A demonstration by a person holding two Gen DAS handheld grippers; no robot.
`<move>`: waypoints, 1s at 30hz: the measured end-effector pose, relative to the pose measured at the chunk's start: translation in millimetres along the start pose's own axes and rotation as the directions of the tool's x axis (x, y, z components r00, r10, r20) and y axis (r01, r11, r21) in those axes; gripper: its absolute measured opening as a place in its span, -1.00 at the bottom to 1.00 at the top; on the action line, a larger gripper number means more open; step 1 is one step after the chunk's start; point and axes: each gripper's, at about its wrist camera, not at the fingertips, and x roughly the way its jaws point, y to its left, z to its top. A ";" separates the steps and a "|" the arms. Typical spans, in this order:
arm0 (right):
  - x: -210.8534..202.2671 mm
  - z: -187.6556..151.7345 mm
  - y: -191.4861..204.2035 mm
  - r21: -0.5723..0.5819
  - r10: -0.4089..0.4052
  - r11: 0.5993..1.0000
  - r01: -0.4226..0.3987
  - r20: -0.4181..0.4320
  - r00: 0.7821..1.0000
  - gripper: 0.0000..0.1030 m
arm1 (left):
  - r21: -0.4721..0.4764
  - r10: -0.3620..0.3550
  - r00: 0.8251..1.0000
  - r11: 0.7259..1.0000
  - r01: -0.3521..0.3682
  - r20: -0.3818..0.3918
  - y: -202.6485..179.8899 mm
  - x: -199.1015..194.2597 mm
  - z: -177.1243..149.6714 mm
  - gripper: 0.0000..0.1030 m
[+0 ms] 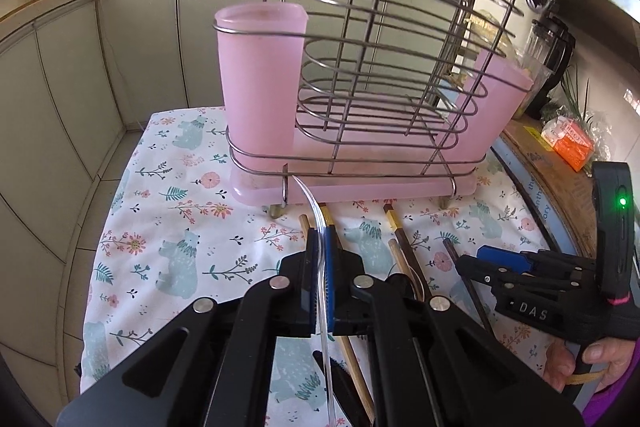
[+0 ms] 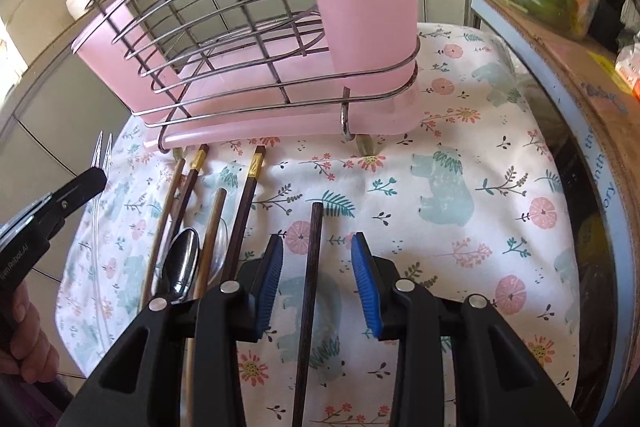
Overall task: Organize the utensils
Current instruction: 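Grasp the clear plastic utensil with the left tool while the right tool grasps a black chopstick, then lift both held utensils up over the pink holder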
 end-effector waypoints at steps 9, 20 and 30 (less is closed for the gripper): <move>6.6 21.4 -19.0 0.078 0.067 0.995 -0.061 -0.076 0.995 -0.52 | -0.037 0.001 0.999 0.999 0.000 0.035 15.1 -11.7 9.1 -0.96; 23.3 19.9 -11.6 0.025 0.018 1.000 -0.015 -0.094 0.995 -0.88 | -0.043 0.008 0.998 0.999 -0.006 0.060 20.3 -21.4 12.9 -0.96; -68.1 27.6 -11.5 -0.006 0.115 0.993 -0.116 0.222 0.968 -0.88 | -0.068 0.004 0.977 0.998 0.011 0.212 33.3 -58.7 41.8 -0.96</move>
